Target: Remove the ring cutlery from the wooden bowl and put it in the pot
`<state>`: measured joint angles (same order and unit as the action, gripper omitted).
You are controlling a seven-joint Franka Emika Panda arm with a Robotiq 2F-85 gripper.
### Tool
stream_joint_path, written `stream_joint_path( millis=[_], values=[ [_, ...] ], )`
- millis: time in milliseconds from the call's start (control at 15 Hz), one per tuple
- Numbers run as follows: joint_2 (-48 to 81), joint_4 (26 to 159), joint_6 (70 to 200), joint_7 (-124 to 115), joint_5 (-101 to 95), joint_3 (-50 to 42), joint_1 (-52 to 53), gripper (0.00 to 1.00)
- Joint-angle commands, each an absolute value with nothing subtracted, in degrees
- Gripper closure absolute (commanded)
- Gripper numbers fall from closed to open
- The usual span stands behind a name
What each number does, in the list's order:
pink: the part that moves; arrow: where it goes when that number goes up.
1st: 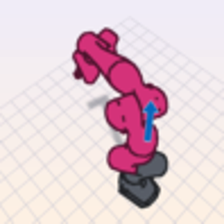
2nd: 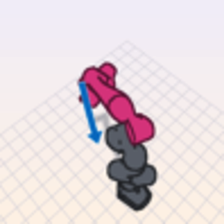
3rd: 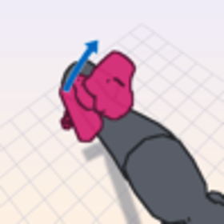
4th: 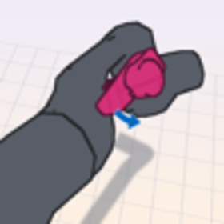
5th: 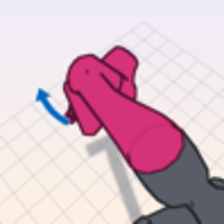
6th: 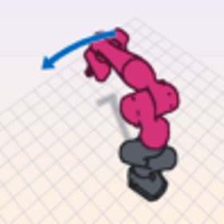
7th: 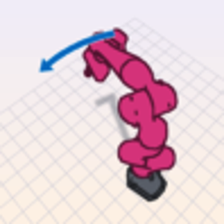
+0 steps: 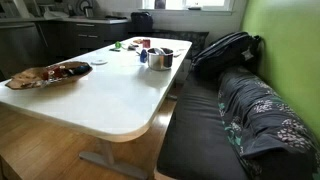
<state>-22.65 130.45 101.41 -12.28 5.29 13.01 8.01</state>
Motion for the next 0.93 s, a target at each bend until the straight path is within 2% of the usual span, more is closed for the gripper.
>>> stream_joint_path(
  millis=[0,133,667,800,867],
  values=[
    [-22.6,130.3,101.3,-12.4,5.2,12.7,8.4,0.00],
    [-20.3,131.0,99.9,-6.4,3.4,12.8,9.6,0.00],
    [-13.2,146.1,108.2,15.4,6.0,11.3,13.1,0.00],
    [-9.3,146.9,106.3,18.7,5.4,11.4,13.4,0.00],
    [-11.9,145.9,106.6,15.3,5.0,11.6,12.9,0.00]
  ],
)
